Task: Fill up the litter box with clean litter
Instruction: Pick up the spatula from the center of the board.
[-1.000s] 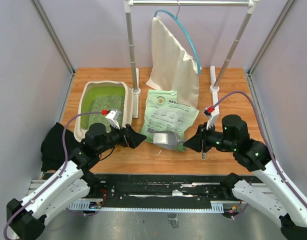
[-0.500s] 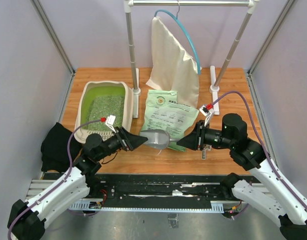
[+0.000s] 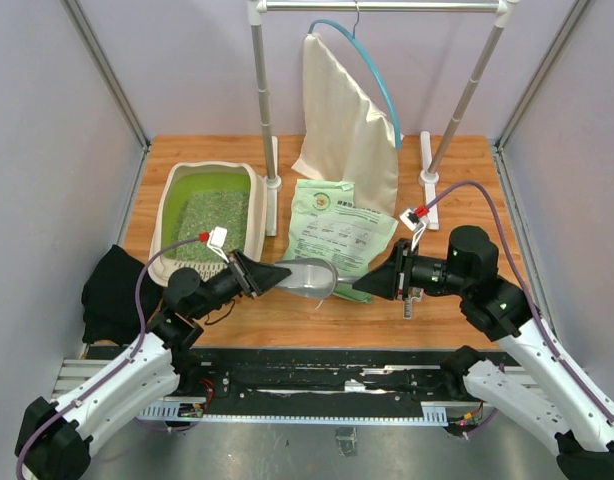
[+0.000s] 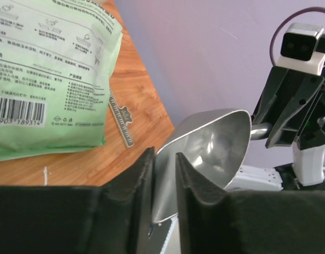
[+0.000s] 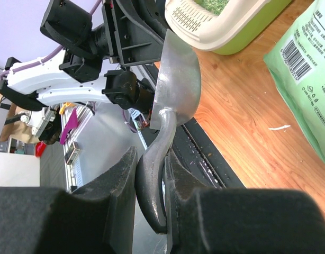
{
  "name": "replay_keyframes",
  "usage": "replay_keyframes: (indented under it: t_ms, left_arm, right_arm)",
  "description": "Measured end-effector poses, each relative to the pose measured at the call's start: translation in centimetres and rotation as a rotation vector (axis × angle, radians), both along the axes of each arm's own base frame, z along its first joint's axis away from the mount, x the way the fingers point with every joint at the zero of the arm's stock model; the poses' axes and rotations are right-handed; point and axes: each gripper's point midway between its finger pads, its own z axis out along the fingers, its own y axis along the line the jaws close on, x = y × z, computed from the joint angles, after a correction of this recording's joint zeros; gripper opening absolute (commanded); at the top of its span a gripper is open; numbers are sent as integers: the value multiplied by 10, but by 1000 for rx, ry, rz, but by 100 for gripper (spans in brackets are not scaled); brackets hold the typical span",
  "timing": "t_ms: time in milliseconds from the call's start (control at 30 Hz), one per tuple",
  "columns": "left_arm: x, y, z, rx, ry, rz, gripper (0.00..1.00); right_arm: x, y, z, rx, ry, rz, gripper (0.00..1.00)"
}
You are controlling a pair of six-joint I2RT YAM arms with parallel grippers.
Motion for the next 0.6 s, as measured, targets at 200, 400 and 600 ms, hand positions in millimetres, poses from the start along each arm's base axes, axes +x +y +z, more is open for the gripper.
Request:
replay_keyframes:
  t_ms: [200,400,600]
  left_arm:
    - [-3,0,9,-26,-28,-18,0]
    - [-8,-2,21,-51,-68,-43,0]
    - [-7,-2,19,-15,-79,-43,0]
  right_arm:
    - [-1,-3,6,27,2,12,17]
    - [-1,-6,5,19,-3,-1,48]
    - [3,-4,-1,2,21,-6,63]
